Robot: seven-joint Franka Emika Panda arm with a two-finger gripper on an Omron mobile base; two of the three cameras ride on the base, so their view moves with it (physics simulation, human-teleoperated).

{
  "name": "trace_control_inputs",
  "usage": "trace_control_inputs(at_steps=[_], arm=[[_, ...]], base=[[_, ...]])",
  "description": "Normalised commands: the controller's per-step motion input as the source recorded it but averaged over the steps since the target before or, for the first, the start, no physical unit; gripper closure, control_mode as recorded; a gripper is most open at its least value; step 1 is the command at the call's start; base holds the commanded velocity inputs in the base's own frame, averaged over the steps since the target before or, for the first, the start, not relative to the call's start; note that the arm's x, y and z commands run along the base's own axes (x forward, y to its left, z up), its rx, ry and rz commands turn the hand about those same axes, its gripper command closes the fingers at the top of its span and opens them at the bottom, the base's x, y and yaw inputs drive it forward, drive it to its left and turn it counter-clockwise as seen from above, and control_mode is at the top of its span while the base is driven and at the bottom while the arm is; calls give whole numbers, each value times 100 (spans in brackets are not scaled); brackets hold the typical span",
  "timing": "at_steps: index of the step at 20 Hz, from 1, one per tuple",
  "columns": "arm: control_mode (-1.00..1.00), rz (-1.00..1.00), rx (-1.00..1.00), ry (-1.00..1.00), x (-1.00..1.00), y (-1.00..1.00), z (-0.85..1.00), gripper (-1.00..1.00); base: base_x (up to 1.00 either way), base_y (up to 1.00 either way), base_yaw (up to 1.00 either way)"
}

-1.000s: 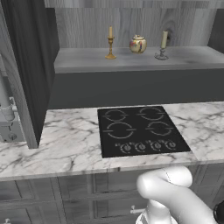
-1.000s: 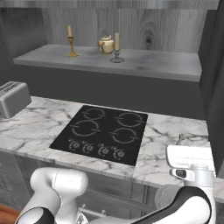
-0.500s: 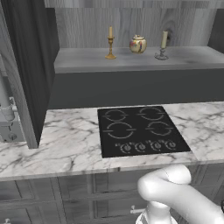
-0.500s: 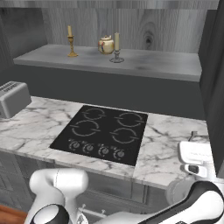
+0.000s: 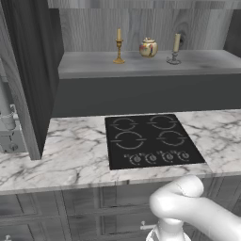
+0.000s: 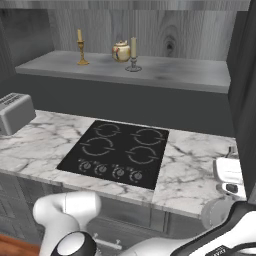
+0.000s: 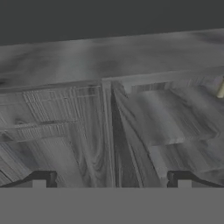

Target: Pick the candle and candle from the dining table and place them in the open cabinet. Close the cabinet after placing the objects.

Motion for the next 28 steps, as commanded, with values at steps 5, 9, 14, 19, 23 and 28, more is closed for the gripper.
trace_control_inputs(at_steps=[5,9,14,19,23,28], arm=[[-100,0,0,0,28,-30,-5,-100],[-100,0,0,-1,31,-30,-5,-100],[-100,1,0,-10,18,-18,0,-100],[-100,4,-8,-20,0,-2,0,-100],[-100,6,-11,-27,0,0,11,-100],[-100,6,-14,-24,0,3,34,-100]], base=[[0,0,0],[0,0,0],[0,0,0],[0,0,0],[0,0,0],[0,0,0]])
